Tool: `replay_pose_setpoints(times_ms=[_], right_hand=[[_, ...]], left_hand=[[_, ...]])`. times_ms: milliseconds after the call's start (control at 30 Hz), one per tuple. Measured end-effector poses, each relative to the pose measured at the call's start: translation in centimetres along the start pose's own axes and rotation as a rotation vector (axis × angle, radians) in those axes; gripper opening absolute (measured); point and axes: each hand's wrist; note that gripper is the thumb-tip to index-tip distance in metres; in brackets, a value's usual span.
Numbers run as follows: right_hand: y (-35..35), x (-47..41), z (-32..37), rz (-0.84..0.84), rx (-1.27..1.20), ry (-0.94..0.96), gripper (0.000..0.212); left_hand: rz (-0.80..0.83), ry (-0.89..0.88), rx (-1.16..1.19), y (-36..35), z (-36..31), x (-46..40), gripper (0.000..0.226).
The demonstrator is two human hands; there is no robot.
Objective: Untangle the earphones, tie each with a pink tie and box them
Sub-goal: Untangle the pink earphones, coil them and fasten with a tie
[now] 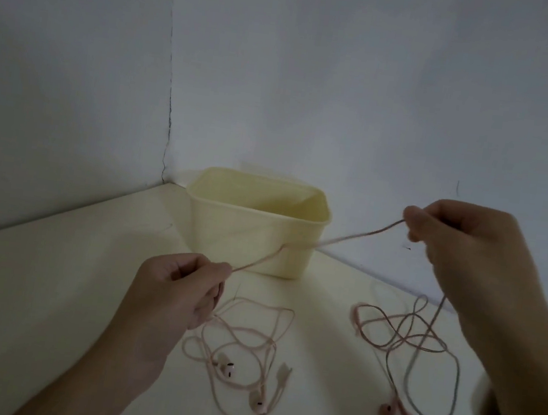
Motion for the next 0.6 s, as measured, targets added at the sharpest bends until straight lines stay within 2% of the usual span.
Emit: replay_pose_setpoints(times_ms=[167,267,367,433,500,533,600], right_hand=[[0.9,-0.8,-0.8,-0.148,0.199,0.044,0.046],[0.6,-0.9,-1.4,-0.135,0.338,0.024,0.054],[-0.2,-1.0,-2.3,-0.026,0.523,-0.059,0.054],[-1.1,-0.6,-2.7,0.095,0.670,-0.082,0.041],[-2.3,0.1,-2.6,0.257,0.739,-0.010,0.024],[-2.9,0.7,-2.2,0.321,0.682,0.028,0.023],[-4.0,2.2,-0.9,0.427,0.400,0.031,0.038]], left_hand=[[0.053,-0.030,0.090,0.3,0.6,-0.3,0.025],[0.071,-0.090,0.083,0.3,0.6,-0.2,0.023],[0.083,-0.143,0.060,0.2,0.3,0.1,0.029],[0.096,-0.168,0.020,0.0,0.3,0.3,0.029],[0.115,-0.194,-0.042,-0.2,0.3,0.5,0.027],[0.125,-0.200,-0.068,-0.3,0.4,0.6,0.027],[0.131,-0.209,-0.108,-0.5,0.4,0.8,0.029]])
Point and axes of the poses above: each hand's wrist, its own x-axis away from the middle knuckle, its own y-axis out of the back of the hand, z = x × y, and after that the axes turned 10 degrees about -x, right-handed
